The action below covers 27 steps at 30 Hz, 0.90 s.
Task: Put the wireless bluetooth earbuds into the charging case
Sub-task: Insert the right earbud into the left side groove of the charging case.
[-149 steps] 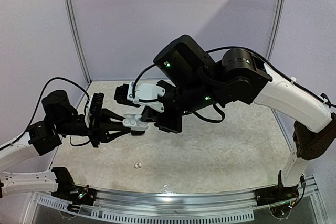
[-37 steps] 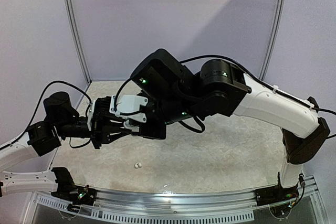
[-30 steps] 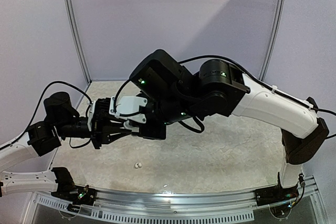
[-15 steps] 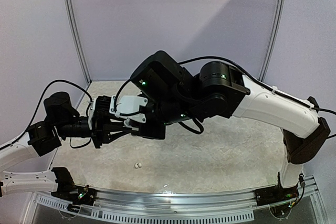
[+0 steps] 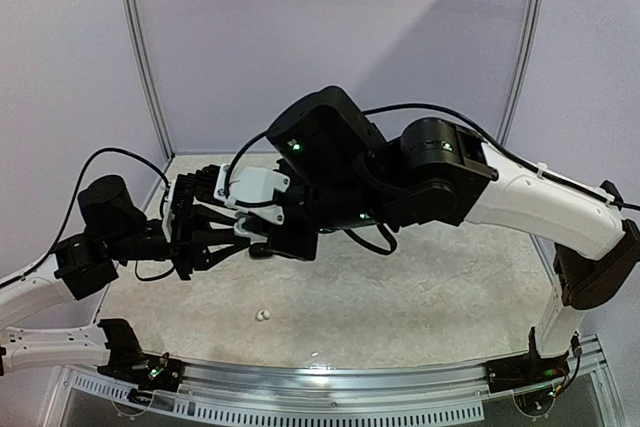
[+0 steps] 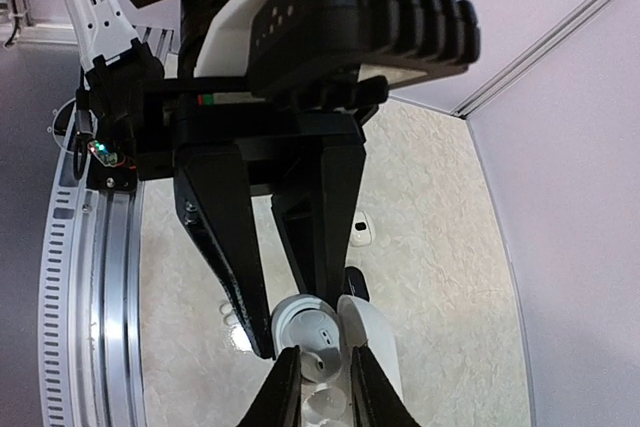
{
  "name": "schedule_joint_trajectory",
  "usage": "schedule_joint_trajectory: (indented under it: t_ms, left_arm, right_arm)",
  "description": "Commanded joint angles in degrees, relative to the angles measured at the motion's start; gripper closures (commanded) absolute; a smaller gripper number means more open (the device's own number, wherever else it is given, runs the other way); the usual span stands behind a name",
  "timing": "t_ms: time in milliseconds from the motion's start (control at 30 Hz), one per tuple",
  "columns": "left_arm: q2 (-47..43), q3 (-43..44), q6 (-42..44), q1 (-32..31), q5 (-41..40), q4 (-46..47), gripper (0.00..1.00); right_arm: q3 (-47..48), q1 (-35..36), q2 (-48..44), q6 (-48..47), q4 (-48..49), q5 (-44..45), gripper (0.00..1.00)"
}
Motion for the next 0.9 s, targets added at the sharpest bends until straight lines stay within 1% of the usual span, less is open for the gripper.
schedule_joint_trajectory:
  t_ms: [0,133,267,333,467,567,667,767,867]
  left_arm:
    - [-0.1,-2.0,-5.7,-0.4,1.3,3.9,1.0]
    - [0.3,-2.8,-7.8,-0.3,1.5,6.0,1.0]
    - [-0.2,-3.5,-6.5,-0.3,1.6,6.3,1.0]
    - [-0.5,-4.3,-4.7,-0.2,1.6,7.2,1.0]
    - [-0.3,-6.8,-2.7,-0.2,2.9,12.5,1.0]
    - [0.4,-7.7,-1.2,-0.2,4.5,14.9,1.0]
    - [0.6,-8.6,0.8,-0.1,4.9,17.1,1.0]
    - [2.0,-8.3,0.5,-0.1,5.1,20.2,1.0]
    - [2.7,-8.4,0.3,-0.1,5.0,23.8,1.0]
  right_arm:
    - [-2.5,0.3,-4.5,2.4,4.3,-1.7,0.82]
    - [-4.0,0.3,-6.5,3.3,6.2,-2.8,0.81]
    - [-5.6,0.3,-8.2,4.5,7.0,-3.6,0.81]
    - [-8.8,0.3,-10.4,6.0,9.0,-4.2,0.8]
    - [-16.8,0.3,-15.3,8.7,13.3,-5.3,0.79]
    - [-20.5,0.3,-17.6,10.4,13.8,-7.2,0.78]
    - [-22.3,0.3,-18.0,10.6,13.6,-7.3,0.77]
    - [-23.3,0.4,-18.8,10.2,15.4,-6.8,0.77]
    - [-22.9,0.3,-19.4,11.4,14.5,-7.0,0.76]
